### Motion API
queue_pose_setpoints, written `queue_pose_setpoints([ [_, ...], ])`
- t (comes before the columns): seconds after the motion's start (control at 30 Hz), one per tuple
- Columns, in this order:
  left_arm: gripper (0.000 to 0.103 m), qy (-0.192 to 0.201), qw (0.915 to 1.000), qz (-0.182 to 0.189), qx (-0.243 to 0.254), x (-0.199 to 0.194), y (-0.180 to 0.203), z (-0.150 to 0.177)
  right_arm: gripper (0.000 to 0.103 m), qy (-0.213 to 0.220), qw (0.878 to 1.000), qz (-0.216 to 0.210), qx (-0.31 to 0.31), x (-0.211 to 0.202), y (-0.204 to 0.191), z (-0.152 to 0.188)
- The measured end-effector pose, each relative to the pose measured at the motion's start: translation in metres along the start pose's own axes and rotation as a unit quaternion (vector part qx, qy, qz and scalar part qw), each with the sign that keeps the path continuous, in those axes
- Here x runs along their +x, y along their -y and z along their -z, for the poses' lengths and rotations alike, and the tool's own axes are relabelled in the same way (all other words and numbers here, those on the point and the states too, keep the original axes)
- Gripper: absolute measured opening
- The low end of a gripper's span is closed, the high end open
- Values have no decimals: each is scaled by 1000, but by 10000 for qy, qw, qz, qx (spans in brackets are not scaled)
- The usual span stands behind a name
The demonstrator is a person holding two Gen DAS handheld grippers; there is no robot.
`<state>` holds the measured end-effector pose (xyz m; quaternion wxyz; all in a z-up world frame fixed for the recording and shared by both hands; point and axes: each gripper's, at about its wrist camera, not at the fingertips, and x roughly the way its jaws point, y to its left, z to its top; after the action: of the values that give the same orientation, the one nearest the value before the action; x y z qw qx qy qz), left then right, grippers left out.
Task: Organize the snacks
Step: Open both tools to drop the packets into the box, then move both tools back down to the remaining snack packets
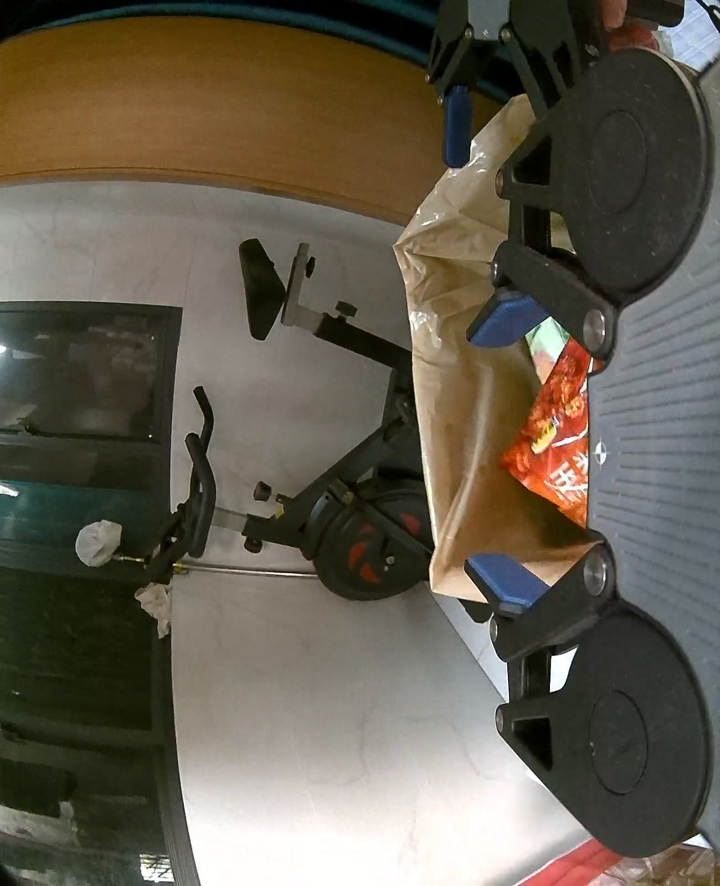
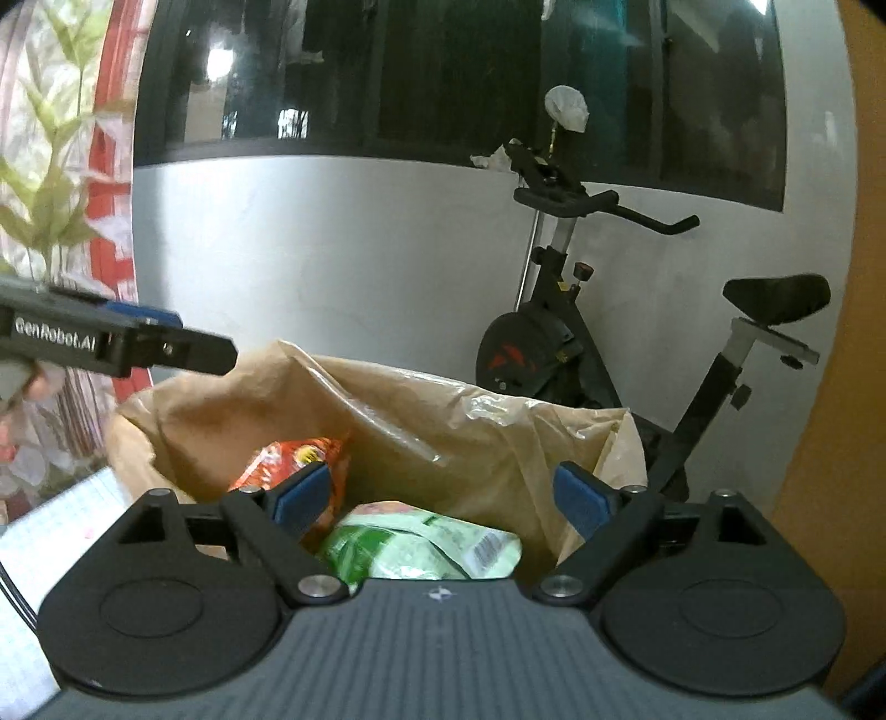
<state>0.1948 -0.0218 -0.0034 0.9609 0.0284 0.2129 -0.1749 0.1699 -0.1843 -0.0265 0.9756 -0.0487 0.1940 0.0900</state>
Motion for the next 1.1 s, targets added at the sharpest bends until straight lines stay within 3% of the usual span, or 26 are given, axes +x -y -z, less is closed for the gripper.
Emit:
queue_pose_setpoints([
  [0.63, 83, -43, 9993, -201, -305, -61, -8, 45, 89, 360, 9982, -70, 470, -79, 1, 32],
  [1.1, 83, -143, 9965, -308, -761, -83, -5, 97, 89, 423, 9980, -205, 412, -102, -3, 68],
])
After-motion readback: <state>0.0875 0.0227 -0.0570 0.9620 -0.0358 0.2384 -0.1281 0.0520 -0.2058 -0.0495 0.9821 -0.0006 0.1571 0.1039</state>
